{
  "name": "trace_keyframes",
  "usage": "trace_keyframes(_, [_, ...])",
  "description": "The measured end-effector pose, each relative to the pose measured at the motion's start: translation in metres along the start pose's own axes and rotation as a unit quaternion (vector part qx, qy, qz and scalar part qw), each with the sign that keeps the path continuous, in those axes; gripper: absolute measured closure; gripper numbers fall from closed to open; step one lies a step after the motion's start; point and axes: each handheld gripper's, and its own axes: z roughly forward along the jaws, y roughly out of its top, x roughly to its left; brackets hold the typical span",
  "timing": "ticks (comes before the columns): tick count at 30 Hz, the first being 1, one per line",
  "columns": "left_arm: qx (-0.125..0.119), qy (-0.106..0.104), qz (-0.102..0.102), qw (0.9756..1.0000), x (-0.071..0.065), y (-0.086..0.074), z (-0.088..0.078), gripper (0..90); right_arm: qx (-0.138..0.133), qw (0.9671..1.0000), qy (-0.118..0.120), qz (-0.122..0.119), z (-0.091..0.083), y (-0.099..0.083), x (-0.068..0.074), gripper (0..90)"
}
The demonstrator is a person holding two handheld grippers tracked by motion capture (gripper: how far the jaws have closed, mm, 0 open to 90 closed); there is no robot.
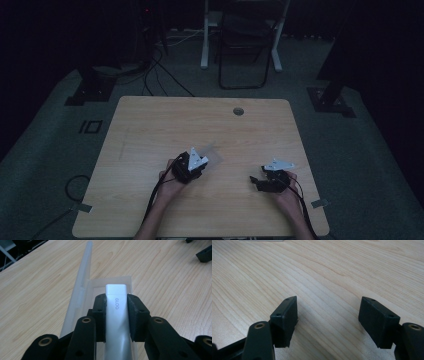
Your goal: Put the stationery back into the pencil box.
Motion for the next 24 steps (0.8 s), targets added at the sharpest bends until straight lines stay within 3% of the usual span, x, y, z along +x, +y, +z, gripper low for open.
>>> trace_keyframes(24, [0.004,-0.004,0.021,0.9998,-0.005,0.002,0.014,71.1,0.000,1.0000,0.000,0.000,0.000,0.000,0.000,31.5])
